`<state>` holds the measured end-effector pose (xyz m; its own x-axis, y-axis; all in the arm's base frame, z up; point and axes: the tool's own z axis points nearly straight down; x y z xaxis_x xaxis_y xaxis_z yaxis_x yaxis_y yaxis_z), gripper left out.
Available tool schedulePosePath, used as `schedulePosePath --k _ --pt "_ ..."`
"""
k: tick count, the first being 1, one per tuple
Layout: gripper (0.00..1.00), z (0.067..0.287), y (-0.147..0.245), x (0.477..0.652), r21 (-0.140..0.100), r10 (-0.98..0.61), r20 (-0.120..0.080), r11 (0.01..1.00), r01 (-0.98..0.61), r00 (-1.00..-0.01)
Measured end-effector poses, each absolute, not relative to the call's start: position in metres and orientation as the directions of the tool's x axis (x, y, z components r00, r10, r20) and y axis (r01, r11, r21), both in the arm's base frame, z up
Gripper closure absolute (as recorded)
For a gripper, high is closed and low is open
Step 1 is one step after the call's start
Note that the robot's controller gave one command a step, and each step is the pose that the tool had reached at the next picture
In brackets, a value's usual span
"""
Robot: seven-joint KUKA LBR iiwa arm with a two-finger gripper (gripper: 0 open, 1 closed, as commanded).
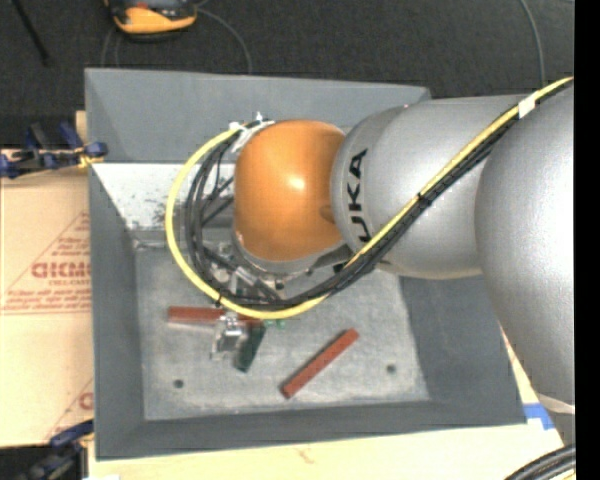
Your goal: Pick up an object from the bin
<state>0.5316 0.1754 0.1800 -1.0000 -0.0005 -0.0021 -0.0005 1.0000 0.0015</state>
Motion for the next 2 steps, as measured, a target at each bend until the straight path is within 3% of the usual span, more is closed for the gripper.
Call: schedulePosePath --k 1,2 --pt "1.0 0.0792 0.169 0.5507 0.005 0.195 -0.002 0.981 0.195 -0.981" --pt "1.0 0.0792 0.169 0.5508 0.005 0.196 -0.002 0.981 0.196 -0.981"
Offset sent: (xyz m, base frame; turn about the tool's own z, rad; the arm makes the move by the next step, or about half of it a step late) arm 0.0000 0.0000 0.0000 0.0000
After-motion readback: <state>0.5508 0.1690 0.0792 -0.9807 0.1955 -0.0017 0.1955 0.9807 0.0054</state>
